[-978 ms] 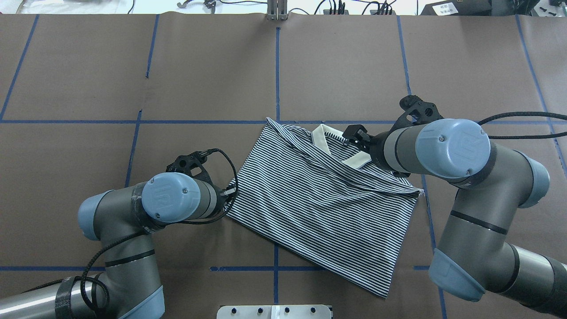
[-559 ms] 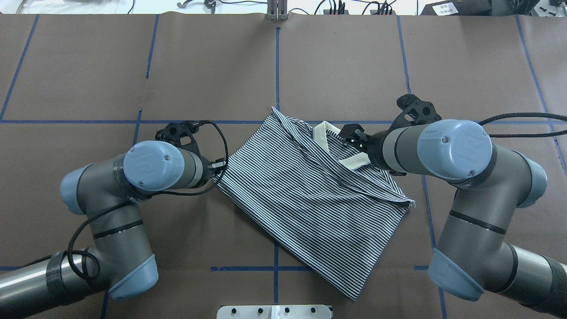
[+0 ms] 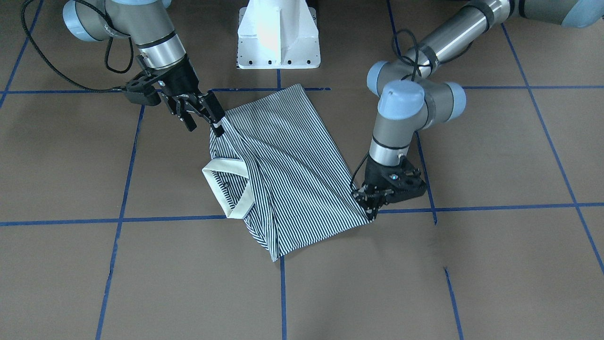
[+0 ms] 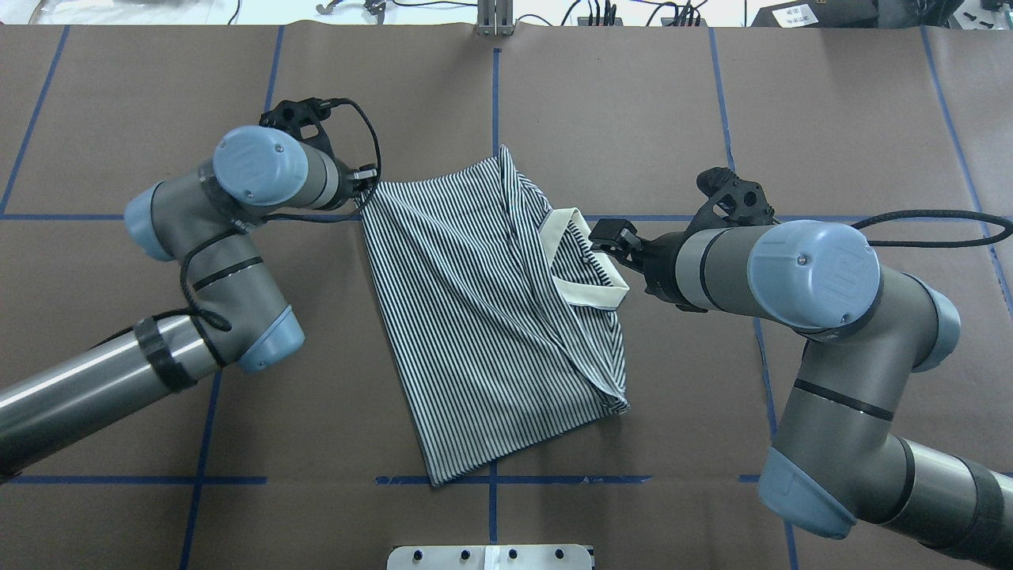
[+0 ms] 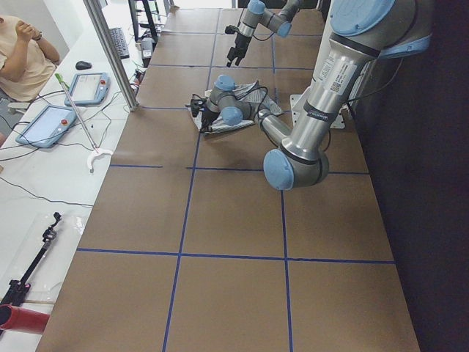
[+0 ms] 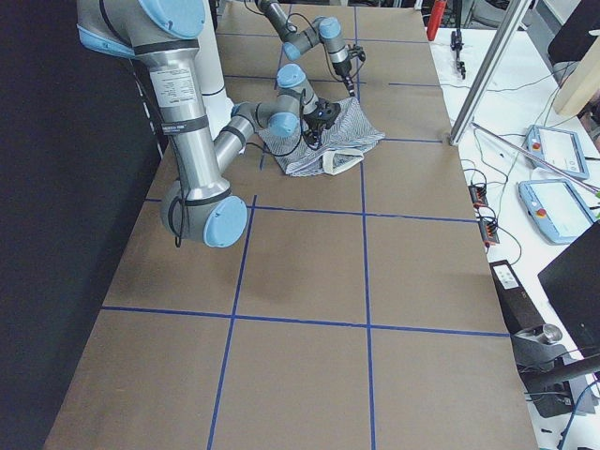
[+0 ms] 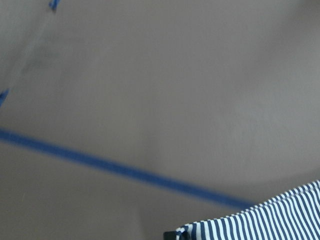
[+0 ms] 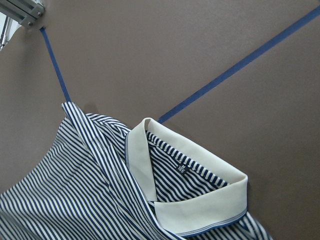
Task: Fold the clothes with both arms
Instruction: 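Pull the collar toward the robot with the right gripper while the left arm withdraws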
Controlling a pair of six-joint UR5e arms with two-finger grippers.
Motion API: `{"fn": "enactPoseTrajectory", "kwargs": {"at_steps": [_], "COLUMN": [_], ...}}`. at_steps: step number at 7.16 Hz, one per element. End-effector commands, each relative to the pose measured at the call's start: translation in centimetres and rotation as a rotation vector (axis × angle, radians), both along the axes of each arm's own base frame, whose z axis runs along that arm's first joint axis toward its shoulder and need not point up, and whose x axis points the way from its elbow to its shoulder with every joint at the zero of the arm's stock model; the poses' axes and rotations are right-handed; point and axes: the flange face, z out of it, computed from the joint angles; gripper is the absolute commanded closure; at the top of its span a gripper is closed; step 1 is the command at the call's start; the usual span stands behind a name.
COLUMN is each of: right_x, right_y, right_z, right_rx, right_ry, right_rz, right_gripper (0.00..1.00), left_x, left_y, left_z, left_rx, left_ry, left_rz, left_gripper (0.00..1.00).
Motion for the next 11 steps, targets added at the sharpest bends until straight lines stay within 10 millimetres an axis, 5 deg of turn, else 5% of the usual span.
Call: {"fn": "enactPoseTrajectory", "kwargs": {"at_steps": [1,3,4,5,6,8,9,11], "right_x": [-0.2,-0.4,-1.3,-4.2,-7.5,-12.2,-13.8,-16.2], "right_y": [-0.2,-0.3,-0.5,-1.9,-1.9,1.6,3.0,5.9], "right_z": [-1.6,-2.8,-2.5,-3.0,-3.7,-1.8,-1.5,-0.4], "right_rx": [0.017,0.027,0.022,0.016,0.009,-0.011,-0.066,-0.174], "right_ry": [-0.024,-0.043,-0.031,-0.013,0.000,0.045,0.028,0.001], "right_rz": [0.005,0.009,0.007,0.001,-0.024,-0.033,0.012,0.035], "right_gripper": [0.00,0.00,0.00,0.00,0.00,0.03,0.11,0.17], "left_x": [-1.2,-1.6,-2.4,-5.0,-6.8,-9.9,-10.3,-9.9], "left_y": [-7.5,-8.5,-7.8,-5.1,-3.5,-4.6,-4.9,-4.3], "left_z": [-2.4,-1.8,-1.0,1.0,2.6,1.5,1.4,0.5], "left_rx": [0.069,0.109,0.135,0.196,0.209,0.210,0.213,0.208], "left_ry": [-0.015,-0.008,0.019,0.079,0.087,0.115,0.116,0.153], "left_rz": [-0.036,-0.029,-0.030,-0.033,-0.037,-0.093,-0.088,-0.018], "left_gripper": [1.00,0.92,0.69,0.50,0.51,0.44,0.28,0.23]}}
